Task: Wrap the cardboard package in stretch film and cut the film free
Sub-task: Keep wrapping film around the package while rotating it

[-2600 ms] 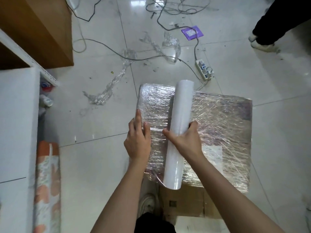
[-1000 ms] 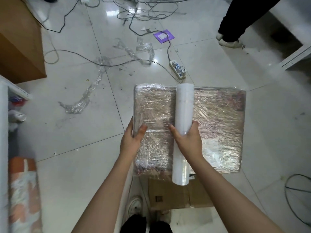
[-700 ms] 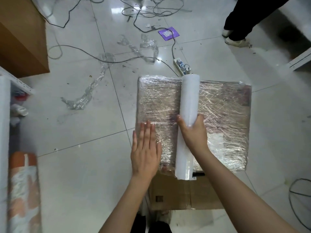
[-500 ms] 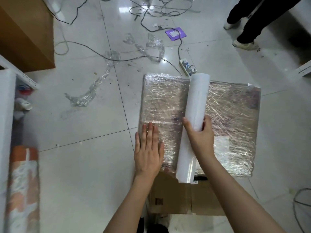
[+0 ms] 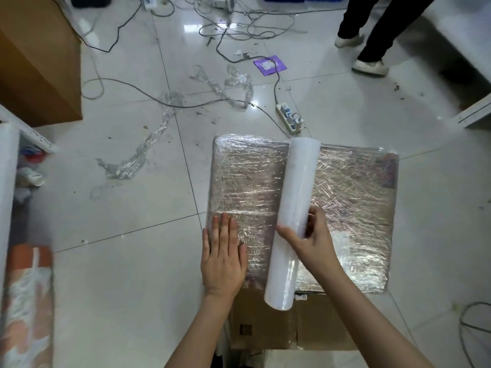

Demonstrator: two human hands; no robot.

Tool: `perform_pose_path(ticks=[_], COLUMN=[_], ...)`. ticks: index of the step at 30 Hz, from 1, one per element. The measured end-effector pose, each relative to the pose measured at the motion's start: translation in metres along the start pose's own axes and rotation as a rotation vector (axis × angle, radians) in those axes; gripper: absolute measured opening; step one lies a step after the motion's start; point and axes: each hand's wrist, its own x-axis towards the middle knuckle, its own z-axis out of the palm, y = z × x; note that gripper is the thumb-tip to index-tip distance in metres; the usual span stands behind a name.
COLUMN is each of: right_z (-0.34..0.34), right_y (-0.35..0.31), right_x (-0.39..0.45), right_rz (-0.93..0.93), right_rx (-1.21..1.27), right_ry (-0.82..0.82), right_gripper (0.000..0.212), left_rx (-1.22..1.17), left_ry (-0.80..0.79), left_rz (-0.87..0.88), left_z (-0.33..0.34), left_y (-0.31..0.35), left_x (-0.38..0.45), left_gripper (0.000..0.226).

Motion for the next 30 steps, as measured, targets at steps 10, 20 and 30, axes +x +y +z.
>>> perform_pose_path(ticks=[10,20,30], right_z=[-0.019,-0.019,-0.016], right_y=[-0.002,0.011,0.017], right_x=[-0.002,0.009,0.013], right_rz=[-0.073,0.076,0.126], right_rx=[-0.187,-0.456,-0.265], right_ry=[0.011,0.219,0.267], right_gripper=[0.07,0.096,0.073], left_rx=[0.012,-0.113,0.023], left_ry=[-0.068,-0.103,-0.126], left_rz=[-0.02,-0.077,0.122], left_z=[-0.003,-0.024,0.012], left_y=[0.001,0.011,0.042], left_x=[-0.001,-0.004,0.006], left_gripper=[0.058,0.063,0.057])
